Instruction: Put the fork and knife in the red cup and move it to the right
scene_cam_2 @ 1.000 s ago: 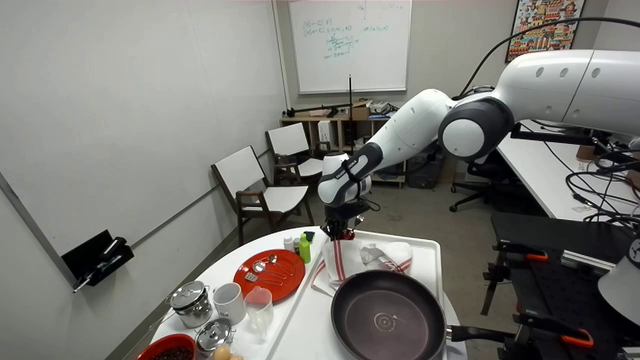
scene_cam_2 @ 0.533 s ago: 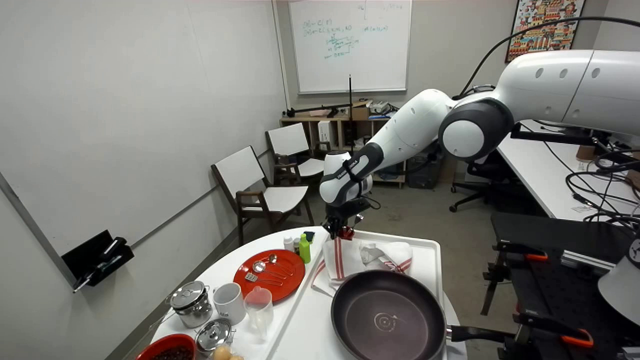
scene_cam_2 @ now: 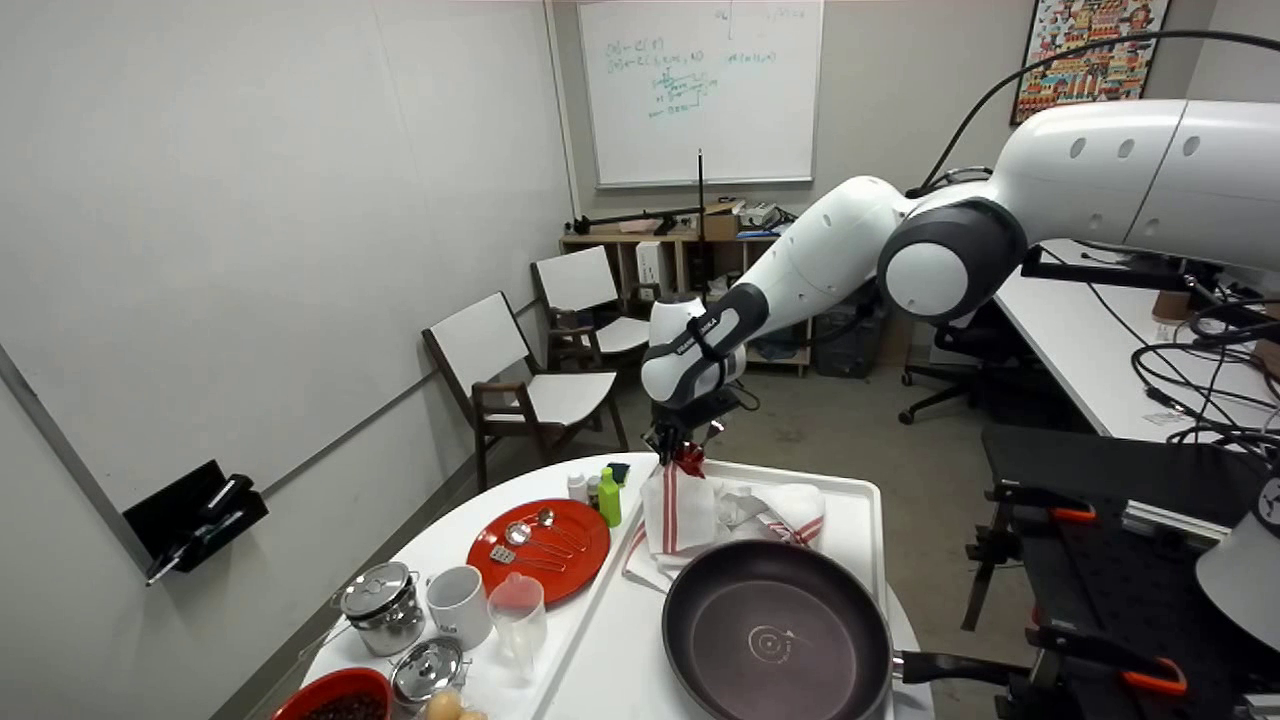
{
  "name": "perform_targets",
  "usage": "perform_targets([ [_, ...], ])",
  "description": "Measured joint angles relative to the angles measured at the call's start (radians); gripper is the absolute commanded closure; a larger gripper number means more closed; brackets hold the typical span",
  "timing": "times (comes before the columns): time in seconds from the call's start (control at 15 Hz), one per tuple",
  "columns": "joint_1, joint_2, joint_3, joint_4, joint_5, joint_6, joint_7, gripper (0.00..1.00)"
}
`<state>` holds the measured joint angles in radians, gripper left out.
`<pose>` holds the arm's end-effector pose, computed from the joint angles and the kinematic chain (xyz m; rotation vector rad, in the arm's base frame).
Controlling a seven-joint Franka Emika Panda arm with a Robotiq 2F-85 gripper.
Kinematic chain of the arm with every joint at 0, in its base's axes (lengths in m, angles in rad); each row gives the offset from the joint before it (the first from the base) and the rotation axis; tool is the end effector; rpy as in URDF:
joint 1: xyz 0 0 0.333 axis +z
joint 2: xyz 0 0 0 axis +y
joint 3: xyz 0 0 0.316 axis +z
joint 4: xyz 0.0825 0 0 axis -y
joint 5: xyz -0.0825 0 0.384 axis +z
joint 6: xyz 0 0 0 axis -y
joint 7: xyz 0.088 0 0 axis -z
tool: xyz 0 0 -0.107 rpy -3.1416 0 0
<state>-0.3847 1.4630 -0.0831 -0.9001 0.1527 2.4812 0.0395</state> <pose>0.6824 -0.3162 -0.0249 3.0171 -0.8402 0.1945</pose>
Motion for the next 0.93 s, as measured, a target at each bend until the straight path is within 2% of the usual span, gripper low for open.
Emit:
perform_targets([
  [0.47, 0.031, -0.005, -0.044, -0.033, -0.048, 0.094, -0.049, 0.98],
  [0.93, 0.114, -0.073, -0.079, -0.257, -0.135, 0.310, -0.176, 0.98],
])
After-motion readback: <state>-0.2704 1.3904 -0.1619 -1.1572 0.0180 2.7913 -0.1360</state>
